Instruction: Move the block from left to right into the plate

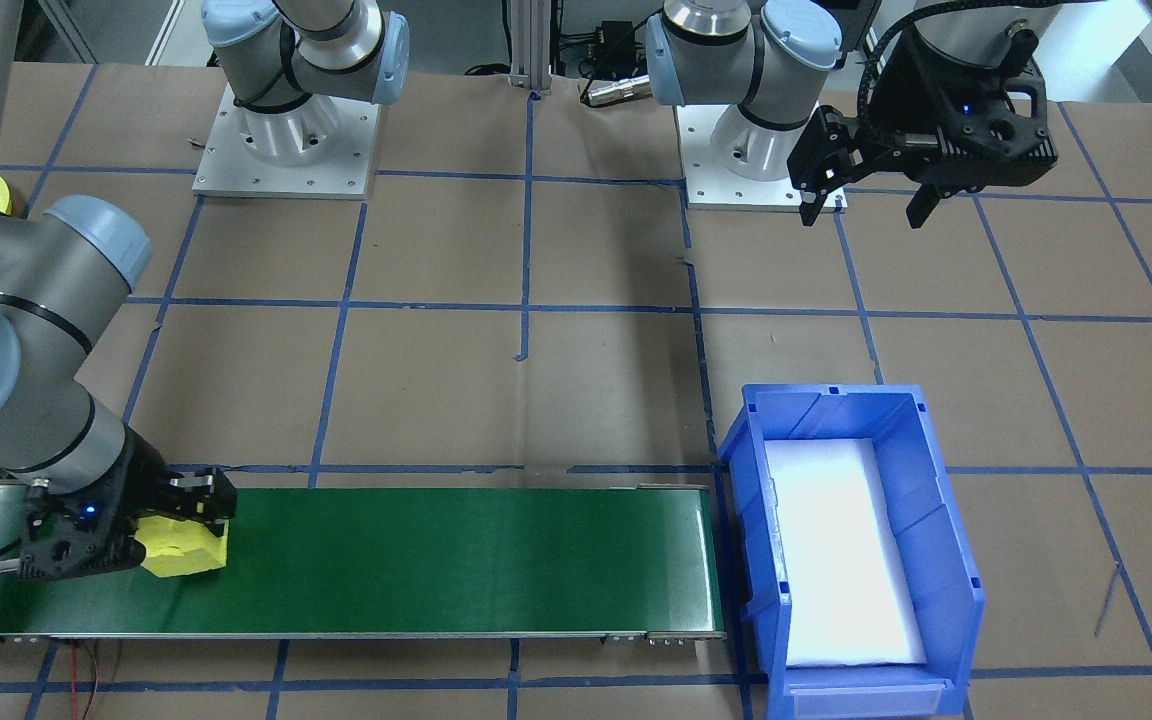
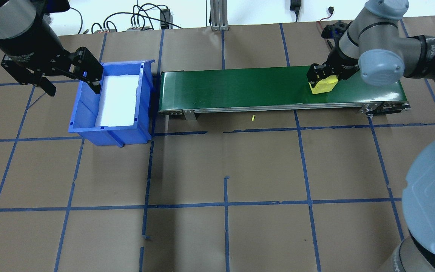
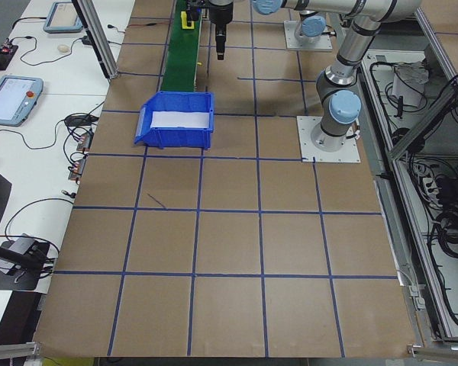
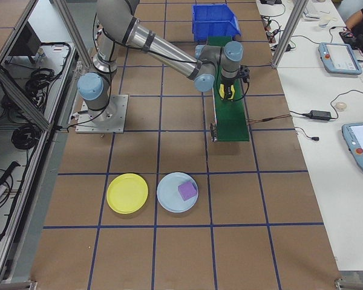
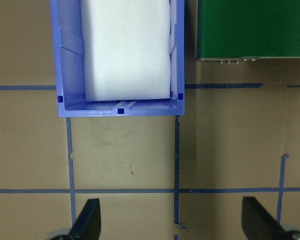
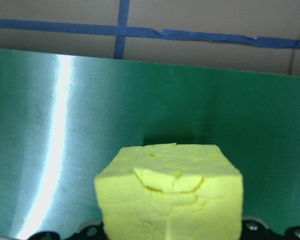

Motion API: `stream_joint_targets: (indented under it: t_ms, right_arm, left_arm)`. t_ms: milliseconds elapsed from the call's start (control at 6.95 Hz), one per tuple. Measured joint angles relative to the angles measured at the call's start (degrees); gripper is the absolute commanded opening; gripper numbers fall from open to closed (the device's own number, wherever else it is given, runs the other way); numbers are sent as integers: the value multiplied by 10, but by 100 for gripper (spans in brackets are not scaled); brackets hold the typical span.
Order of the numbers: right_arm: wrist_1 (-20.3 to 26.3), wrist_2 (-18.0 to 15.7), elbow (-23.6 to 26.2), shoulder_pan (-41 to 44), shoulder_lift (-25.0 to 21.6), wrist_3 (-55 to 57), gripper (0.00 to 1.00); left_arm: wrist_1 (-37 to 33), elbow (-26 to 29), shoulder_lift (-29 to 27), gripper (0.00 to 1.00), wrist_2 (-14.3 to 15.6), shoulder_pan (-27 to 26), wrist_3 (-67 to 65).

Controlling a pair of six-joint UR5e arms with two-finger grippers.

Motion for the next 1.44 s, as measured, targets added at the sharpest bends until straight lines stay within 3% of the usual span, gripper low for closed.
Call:
stream_joint_targets:
  t_ms: [144, 432, 720, 1152, 1439]
  right_arm:
    - [3, -55, 3, -34, -21, -85, 46]
    - [18, -104, 23, -174, -66, -262, 49]
    - [23, -122, 68, -330, -121, -381, 48]
    - [35, -116, 145, -550, -140, -434, 50]
    - [32, -91, 205, -631, -135, -451, 100]
  left_arm:
    - [0, 0, 0, 100, 0, 0, 0]
    - [-1, -1, 0, 100, 0, 0, 0]
    - [-1, -1, 1, 100, 0, -1, 0]
    - [0, -2, 1, 100, 0, -1, 0]
    - [0, -2, 1, 100, 0, -1, 0]
